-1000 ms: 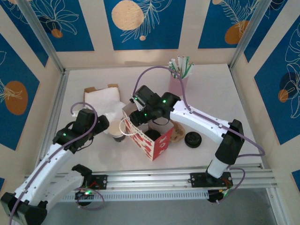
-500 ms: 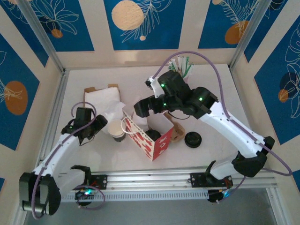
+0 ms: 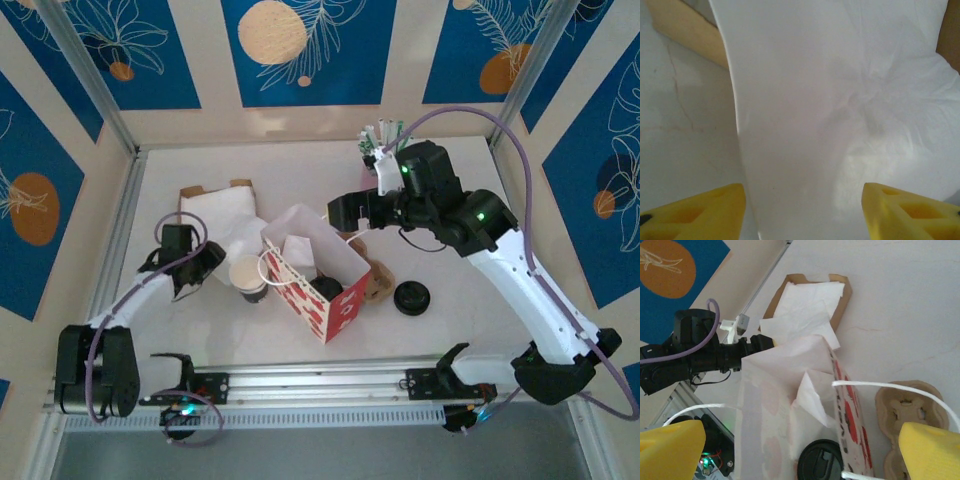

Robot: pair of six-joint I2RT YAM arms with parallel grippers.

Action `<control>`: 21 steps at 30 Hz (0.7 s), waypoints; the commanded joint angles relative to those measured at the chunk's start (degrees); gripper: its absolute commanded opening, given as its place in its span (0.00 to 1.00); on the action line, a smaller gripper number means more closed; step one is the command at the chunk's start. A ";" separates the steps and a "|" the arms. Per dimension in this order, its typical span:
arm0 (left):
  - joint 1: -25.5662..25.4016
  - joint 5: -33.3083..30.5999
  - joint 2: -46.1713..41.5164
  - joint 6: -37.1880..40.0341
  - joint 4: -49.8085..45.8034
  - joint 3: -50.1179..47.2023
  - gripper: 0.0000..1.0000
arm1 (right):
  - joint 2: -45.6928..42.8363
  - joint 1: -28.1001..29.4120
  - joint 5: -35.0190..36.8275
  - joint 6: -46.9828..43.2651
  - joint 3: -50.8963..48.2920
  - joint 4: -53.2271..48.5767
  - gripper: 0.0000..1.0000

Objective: Pack the takeout coffee

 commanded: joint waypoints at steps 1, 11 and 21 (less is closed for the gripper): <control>0.95 1.11 -0.36 1.74 2.42 0.03 0.36 | -1.69 -2.15 -2.39 0.49 -2.06 -0.54 0.99; 1.99 -2.55 1.56 10.15 -3.79 8.39 0.00 | -5.14 -14.07 -6.29 0.59 -11.15 1.62 0.99; 4.76 0.52 12.30 19.85 -4.29 19.78 0.00 | -5.01 -19.96 -8.81 0.50 -16.11 4.19 0.99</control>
